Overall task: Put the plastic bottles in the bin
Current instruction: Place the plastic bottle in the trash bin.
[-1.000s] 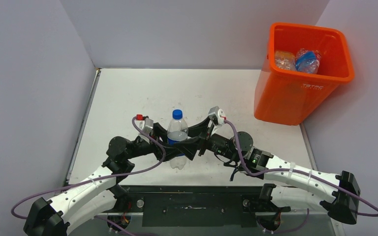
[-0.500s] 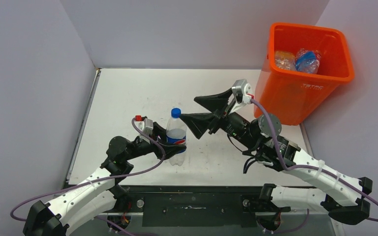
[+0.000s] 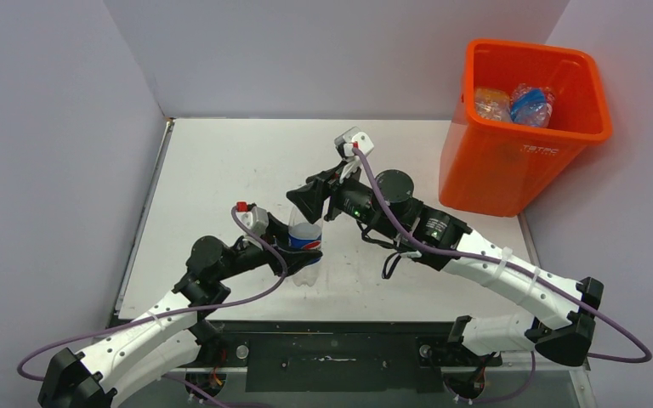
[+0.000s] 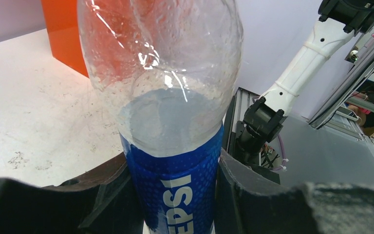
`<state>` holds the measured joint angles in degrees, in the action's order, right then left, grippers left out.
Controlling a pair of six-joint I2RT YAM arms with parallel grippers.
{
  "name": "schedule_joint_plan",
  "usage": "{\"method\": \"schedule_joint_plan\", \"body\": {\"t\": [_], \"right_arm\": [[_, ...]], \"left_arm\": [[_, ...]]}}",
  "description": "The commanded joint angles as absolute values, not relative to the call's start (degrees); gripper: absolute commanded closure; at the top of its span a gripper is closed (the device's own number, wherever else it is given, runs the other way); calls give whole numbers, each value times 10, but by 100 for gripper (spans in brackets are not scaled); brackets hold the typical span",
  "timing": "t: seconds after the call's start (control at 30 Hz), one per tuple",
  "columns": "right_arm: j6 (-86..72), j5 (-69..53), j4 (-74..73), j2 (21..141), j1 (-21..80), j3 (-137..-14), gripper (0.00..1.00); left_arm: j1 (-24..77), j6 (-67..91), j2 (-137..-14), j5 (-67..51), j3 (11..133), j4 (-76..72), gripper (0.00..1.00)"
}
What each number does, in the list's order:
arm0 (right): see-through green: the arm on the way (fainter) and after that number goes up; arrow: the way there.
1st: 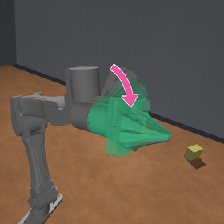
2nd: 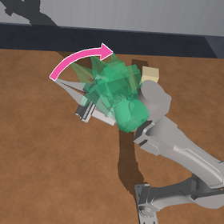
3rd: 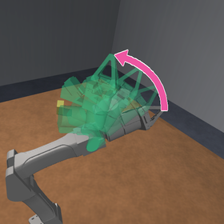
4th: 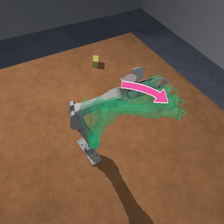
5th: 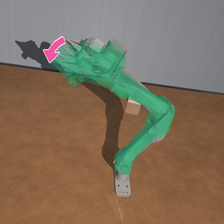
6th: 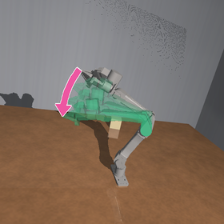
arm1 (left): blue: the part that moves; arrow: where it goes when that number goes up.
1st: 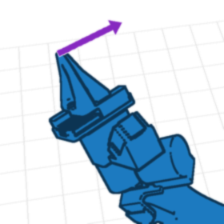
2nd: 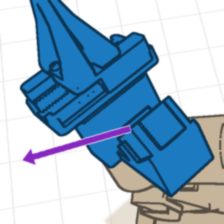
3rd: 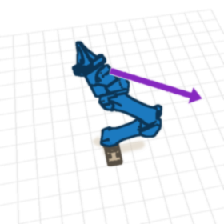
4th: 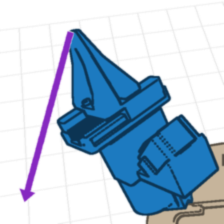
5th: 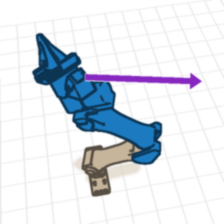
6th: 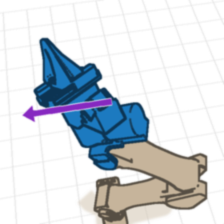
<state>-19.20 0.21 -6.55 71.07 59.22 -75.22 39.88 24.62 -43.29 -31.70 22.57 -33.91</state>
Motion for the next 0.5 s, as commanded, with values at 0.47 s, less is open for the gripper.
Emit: {"method": "schedule_joint_plan", "body": {"t": [0.47], "right_arm": [[-205,-39,-129,718,570,-761,53]], "left_arm": [[403,223,-420,-292,237,-371,80]]}}
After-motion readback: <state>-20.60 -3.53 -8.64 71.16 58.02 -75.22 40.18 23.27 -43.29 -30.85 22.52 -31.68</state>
